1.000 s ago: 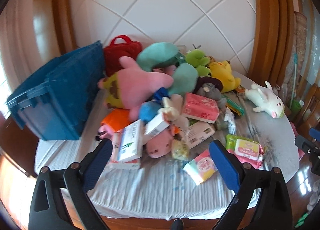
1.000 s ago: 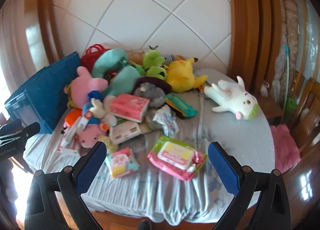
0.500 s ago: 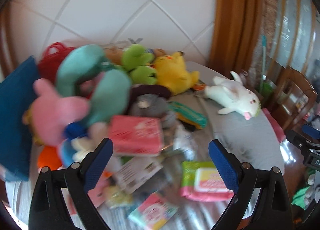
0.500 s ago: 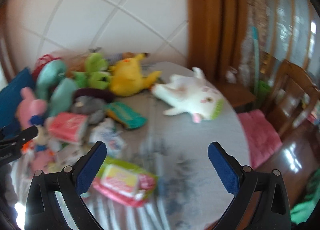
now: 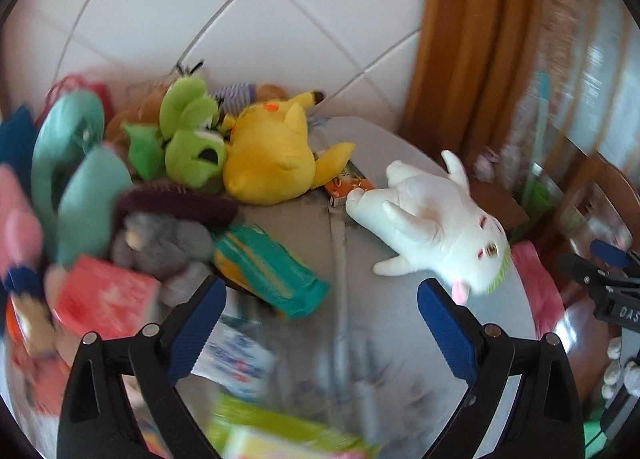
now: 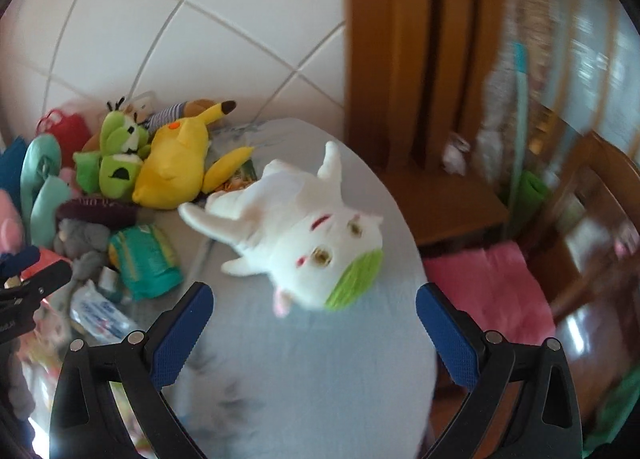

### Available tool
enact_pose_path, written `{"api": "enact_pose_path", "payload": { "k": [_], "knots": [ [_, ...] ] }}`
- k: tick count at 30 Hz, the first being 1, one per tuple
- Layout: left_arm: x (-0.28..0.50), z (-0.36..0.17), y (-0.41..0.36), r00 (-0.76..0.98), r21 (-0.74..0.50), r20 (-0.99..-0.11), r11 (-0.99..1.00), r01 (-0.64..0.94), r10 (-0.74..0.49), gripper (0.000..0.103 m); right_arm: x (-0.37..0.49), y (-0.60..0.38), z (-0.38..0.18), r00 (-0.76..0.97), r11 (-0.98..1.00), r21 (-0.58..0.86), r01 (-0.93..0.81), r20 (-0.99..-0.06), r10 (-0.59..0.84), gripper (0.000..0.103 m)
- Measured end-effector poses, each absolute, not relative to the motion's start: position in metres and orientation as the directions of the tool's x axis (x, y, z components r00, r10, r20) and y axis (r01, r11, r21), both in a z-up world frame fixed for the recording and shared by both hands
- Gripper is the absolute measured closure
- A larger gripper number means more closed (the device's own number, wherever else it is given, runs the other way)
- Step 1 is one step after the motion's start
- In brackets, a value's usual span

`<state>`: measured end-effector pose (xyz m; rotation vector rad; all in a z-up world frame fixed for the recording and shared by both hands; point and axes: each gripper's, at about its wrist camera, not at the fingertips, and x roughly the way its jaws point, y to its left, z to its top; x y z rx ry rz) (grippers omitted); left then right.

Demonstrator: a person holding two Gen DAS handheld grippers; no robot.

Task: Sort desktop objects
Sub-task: 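Move both tools toward the white plush with green fur, then close the left tool on the white plush's head while the right tool grips its body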

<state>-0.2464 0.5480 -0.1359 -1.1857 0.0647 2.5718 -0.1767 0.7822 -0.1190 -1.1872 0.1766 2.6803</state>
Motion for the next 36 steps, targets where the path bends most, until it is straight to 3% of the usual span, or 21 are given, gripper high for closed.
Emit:
{"api": "enact_pose_path", "payload": {
  "k": [6, 17, 26, 36],
  "knots": [
    [-0.235, -0.146, 0.612, -0.567, -0.087, -0.798, -0.970, -0.226, 0.203, 0.005, -0.208, 0.835, -0.132, -0.606, -0.998, 0.043, -0.036, -0.795, -0.013, 0.000],
    [-0.219, -0.159, 0.658, -0.557, -0.094, -0.819, -0.990, -0.105, 0.137, 0.005, -0.231, 0.882, -0.138, -0.574, -0.989, 0.123, 0.080, -0.806, -0.147, 0.000],
    [-0.242, -0.196, 0.714, -0.532, -0.126, -0.847, -0.976, 0.179, 0.012, 0.005, -0.312, 0.915, -0.179, -0.429, -0.902, 0.182, 0.391, -0.831, -0.354, 0.000],
    [-0.225, -0.193, 0.742, -0.518, -0.116, -0.853, -0.940, 0.321, -0.072, 0.005, -0.340, 0.930, -0.184, -0.382, -0.845, 0.195, 0.499, -0.826, -0.415, 0.000]
  ]
}}
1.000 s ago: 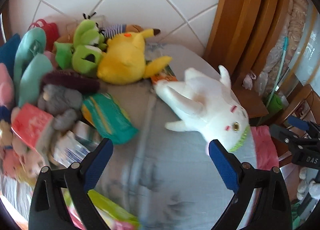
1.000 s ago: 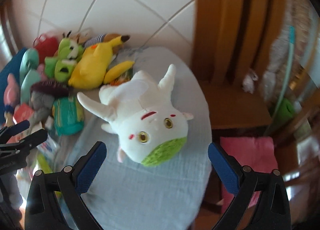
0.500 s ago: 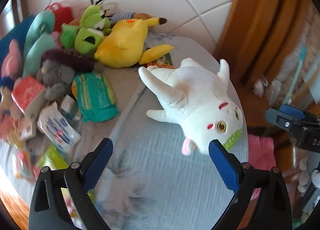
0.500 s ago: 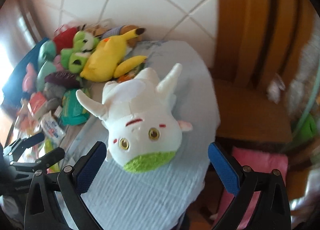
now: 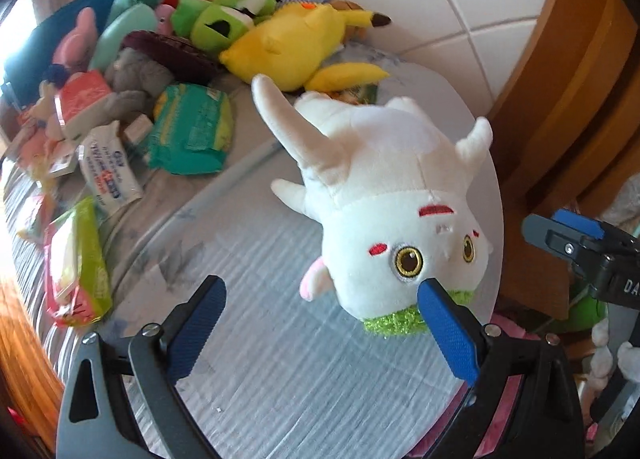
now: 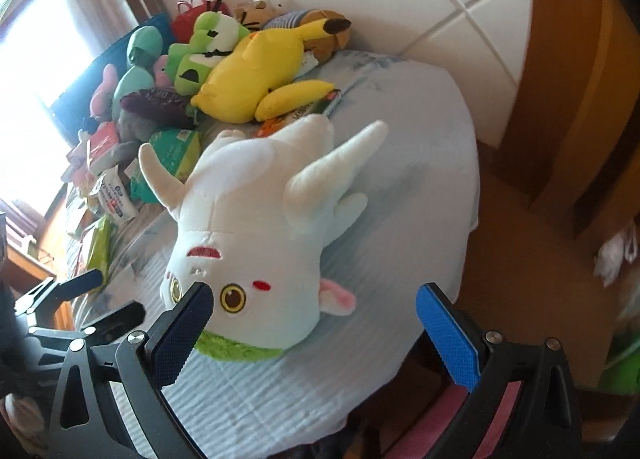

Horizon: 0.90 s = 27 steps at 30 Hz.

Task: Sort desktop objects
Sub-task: 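Close the left tool on the white plush's head while the right tool grips its body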

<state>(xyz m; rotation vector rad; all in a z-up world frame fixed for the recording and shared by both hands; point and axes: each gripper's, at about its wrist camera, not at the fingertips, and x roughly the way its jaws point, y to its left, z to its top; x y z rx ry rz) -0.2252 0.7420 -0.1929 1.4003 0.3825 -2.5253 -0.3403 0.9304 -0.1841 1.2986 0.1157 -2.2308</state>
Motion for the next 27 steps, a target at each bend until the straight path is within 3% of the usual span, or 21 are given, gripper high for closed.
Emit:
{"api": "enact_pose_path", "payload": {
  "k": [5, 15, 21, 27],
  "knots": [
    [-0.216, -0.201, 0.758, -0.538, -0.211, -0.843, -0.913, 0.350, -0.012, 0.005, -0.331, 0.940, -0.172, -0.412, -0.832, 0.138, 0.537, -0.818, -0.401, 0.000],
    [-0.267, -0.249, 0.775, -0.482, -0.165, -0.871, -0.865, 0.473, -0.097, 0.000, -0.402, 0.927, -0.185, -0.345, -0.724, 0.155, 0.673, -0.799, -0.492, 0.001],
    [-0.265, -0.232, 0.744, -0.358, 0.095, -0.809, -0.704, 0.704, -0.466, 0.000, -0.476, 0.899, -0.202, -0.224, -0.543, 0.142, 0.828, -0.803, -0.552, 0.001],
    [-0.259, -0.221, 0.726, -0.209, 0.134, -0.797, -0.504, 0.853, -0.566, 0.000, -0.505, 0.861, -0.214, -0.058, -0.358, 0.210, 0.910, -0.790, -0.611, 0.001]
  ]
}}
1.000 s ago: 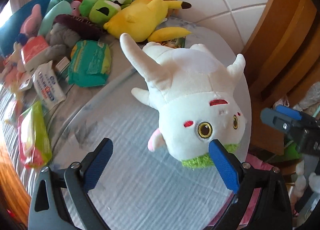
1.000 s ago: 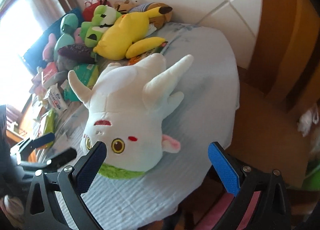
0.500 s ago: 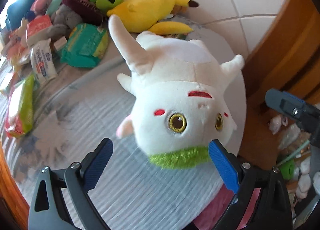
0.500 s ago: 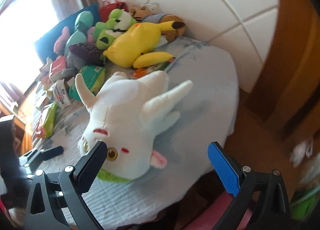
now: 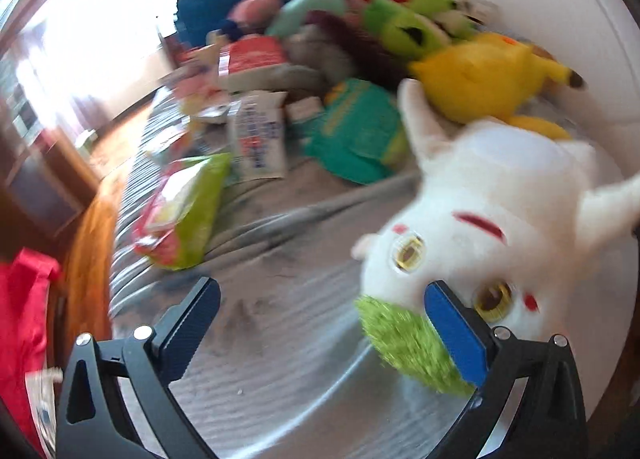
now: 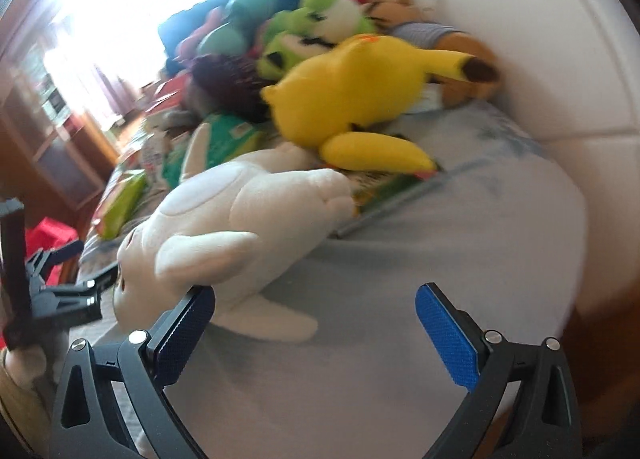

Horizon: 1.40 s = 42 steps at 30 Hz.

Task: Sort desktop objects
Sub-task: 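Close the left tool on the white plush's head while the right tool grips its body, then hold the white plush with both tools and adjust the grip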

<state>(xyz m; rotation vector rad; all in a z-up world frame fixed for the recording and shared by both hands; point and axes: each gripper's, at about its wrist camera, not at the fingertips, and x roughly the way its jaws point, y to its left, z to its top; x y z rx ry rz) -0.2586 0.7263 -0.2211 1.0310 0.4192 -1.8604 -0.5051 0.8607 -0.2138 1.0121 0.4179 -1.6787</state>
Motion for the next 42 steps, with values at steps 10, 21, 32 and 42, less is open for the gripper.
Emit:
{"api": "enact_pose_path", "payload": {
  "k": [10, 21, 32, 42],
  "knots": [
    [-0.263, -0.228, 0.780, -0.284, -0.093, -0.847, -0.400, 0.912, -0.450, 0.000, -0.529, 0.855, -0.214, -0.001, -0.272, 0.216, 0.938, -0.781, -0.624, 0.000],
    [-0.299, -0.258, 0.795, -0.321, -0.162, -0.854, -0.376, 0.912, -0.410, 0.000, -0.557, 0.842, -0.230, 0.098, -0.156, 0.256, 0.954, -0.758, -0.645, 0.000],
    [-0.298, -0.258, 0.778, -0.361, -0.183, -0.843, -0.418, 0.890, -0.400, 0.000, -0.565, 0.785, -0.259, 0.321, -0.055, 0.458, 0.887, -0.699, -0.640, 0.000],
    [-0.298, -0.265, 0.780, -0.391, -0.203, -0.819, -0.424, 0.882, -0.420, 0.000, -0.568, 0.759, -0.277, 0.410, -0.046, 0.565, 0.824, -0.650, -0.640, 0.000]
  ]
}}
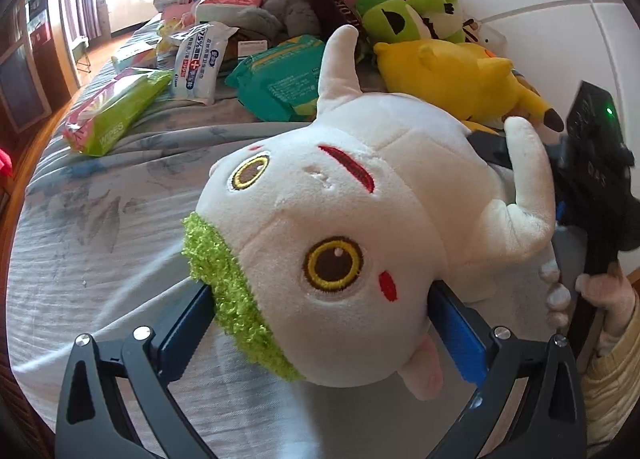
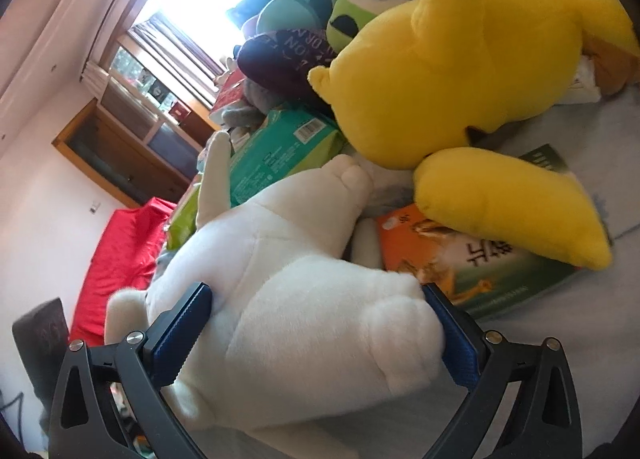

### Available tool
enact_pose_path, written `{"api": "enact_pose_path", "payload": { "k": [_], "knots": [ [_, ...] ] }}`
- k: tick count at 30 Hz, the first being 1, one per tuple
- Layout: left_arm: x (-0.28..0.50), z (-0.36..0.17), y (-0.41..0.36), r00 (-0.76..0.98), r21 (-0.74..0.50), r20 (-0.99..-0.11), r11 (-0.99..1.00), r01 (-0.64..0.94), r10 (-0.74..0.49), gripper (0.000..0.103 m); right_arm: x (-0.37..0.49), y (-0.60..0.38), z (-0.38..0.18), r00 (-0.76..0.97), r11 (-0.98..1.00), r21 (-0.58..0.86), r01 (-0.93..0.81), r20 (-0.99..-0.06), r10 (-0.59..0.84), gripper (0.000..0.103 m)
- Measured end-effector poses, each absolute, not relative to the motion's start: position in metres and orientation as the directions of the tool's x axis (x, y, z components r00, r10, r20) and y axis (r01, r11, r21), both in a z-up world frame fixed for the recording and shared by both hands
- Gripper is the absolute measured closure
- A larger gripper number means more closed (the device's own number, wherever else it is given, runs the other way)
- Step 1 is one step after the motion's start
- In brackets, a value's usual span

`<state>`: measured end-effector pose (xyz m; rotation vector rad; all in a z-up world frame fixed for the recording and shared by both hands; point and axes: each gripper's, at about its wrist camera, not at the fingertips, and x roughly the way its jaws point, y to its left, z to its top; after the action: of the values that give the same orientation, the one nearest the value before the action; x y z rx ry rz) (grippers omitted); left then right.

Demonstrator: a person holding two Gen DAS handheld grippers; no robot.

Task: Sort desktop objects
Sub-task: 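Hold the white plush with both tools and adjust the grip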

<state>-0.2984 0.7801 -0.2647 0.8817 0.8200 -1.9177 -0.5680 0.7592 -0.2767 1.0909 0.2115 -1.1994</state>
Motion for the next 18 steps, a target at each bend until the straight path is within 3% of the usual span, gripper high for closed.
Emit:
{"api": "enact_pose_path", "payload": {
  "k": [7, 13, 15, 18],
  "knots": [
    [-0.293, -0.269, 0.774, -0.435, -0.231, -0.802, -0.461, 0.857, -0.408, 0.000, -0.562, 0.754, -0.278, 0.413, -0.041, 0.548, 0.835, -0.675, -0.611, 0.000],
    [-0.278, -0.255, 0.761, -0.290, -0.009, -0.821, -0.496, 0.868, -0.492, 0.000, -0.533, 0.793, -0.265, 0.410, 0.000, 0.501, 0.865, -0.708, -0.575, 0.010],
    [-0.268, -0.249, 0.751, -0.244, 0.057, -0.811, -0.486, 0.872, -0.532, 0.000, -0.511, 0.805, -0.264, 0.400, 0.039, 0.457, 0.889, -0.731, -0.553, 0.021],
    [-0.261, -0.246, 0.746, -0.256, 0.054, -0.818, -0.512, 0.857, -0.515, 0.000, -0.491, 0.817, -0.259, 0.328, 0.061, 0.357, 0.932, -0.761, -0.559, 0.022]
  ]
}}
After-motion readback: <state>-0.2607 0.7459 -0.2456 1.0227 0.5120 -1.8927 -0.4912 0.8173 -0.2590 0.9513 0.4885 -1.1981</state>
